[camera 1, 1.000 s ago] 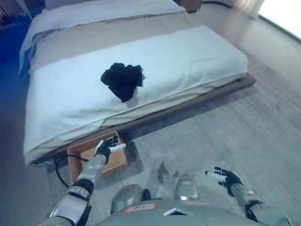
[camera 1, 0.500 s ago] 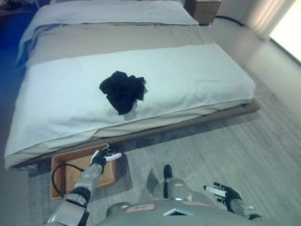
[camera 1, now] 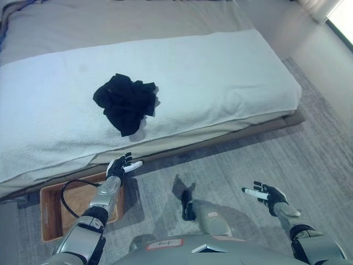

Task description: Put the clothes on the bed into the basket.

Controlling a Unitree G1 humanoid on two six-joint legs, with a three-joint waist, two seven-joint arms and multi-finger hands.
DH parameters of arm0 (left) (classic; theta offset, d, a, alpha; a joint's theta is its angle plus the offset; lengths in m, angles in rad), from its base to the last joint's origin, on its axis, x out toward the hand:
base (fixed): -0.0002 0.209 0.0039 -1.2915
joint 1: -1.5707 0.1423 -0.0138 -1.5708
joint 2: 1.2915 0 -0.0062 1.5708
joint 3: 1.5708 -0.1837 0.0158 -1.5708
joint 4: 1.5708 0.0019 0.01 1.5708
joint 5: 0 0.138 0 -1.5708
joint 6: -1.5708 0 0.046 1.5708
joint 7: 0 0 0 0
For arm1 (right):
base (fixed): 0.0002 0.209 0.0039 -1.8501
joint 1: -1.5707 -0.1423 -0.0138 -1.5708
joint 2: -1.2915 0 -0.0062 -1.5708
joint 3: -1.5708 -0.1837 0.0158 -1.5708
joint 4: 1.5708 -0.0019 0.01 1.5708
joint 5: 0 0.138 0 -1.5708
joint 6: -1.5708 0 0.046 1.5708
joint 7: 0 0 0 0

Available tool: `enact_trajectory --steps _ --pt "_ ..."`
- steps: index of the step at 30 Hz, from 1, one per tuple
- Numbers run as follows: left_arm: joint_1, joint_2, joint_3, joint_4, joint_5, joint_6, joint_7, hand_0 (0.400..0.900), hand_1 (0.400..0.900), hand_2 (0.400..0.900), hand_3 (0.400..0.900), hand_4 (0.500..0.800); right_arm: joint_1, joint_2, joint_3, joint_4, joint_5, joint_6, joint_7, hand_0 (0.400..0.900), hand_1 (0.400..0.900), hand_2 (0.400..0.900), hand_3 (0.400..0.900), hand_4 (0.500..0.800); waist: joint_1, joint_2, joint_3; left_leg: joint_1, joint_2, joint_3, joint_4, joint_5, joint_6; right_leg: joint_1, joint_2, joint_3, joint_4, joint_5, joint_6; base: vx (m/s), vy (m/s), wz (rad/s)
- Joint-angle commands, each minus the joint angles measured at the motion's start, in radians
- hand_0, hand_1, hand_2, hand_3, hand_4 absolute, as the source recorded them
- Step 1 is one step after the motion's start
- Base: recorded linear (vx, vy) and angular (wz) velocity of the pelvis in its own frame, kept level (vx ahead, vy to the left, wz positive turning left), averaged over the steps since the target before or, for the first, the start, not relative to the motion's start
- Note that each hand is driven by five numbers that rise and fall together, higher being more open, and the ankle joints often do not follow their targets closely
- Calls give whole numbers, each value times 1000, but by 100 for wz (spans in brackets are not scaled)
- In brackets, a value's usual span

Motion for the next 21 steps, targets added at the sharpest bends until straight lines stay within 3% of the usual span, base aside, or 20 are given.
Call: enact_trajectory --steps 1,2,4,7,10,13,16,21 --pt "-115 46 15 -58 -45 -66 7 900 900 900 900 800 31 -98 -12 14 53 -24 -44 900 900 900 900 800 21 -63 33 -71 10 -16 229 392 40 86 -2 92 -189 118 39 147 -311 6" --pt "-125 43 10 -53 -57 -65 7 900 900 900 900 800 31 -102 -16 19 57 -25 -50 900 900 900 900 800 24 -75 44 -103 14 3 267 392 49 108 2 96 -191 107 32 136 -239 -1" --pt "-150 37 2 -21 -71 -65 3 900 900 900 900 800 29 -100 -22 24 65 -23 -59 900 900 900 900 800 45 -92 61 -195 -14 31 268 352 65 153 3 111 -194 92 23 178 -148 -23" --pt "-153 42 -11 -1 -62 -66 3 900 900 900 900 800 32 -94 -25 38 61 -23 -64 900 900 900 900 800 77 -106 69 -345 -17 84 184 306 73 229 6 139 -223 77 33 235 -56 -38" --pt "-143 51 -11 1 -59 -68 3 900 900 900 900 800 37 -91 -23 37 54 -31 -70 900 900 900 900 800 109 -79 78 -396 25 120 -58 369 44 289 33 158 -231 43 42 270 57 -38" --pt "-135 54 -4 5 -57 -71 0 900 900 900 900 800 56 -86 -26 27 39 -39 -74 900 900 900 900 800 132 -47 83 -399 48 123 -265 460 24 345 57 174 -237 7 49 268 84 -29" --pt "-122 62 10 4 -54 -72 -4 900 900 900 900 800 66 -89 -24 19 31 -43 -74 900 900 900 900 800 150 -29 78 -398 38 110 -362 481 20 393 68 202 -224 -36 47 260 67 -32" --pt "-86 77 49 -15 -63 -78 2 900 900 900 900 800 68 -101 -28 -8 15 -44 -65 900 900 900 900 800 170 -5 53 -375 42 138 -412 487 16 459 56 239 -208 -99 60 247 113 -35"
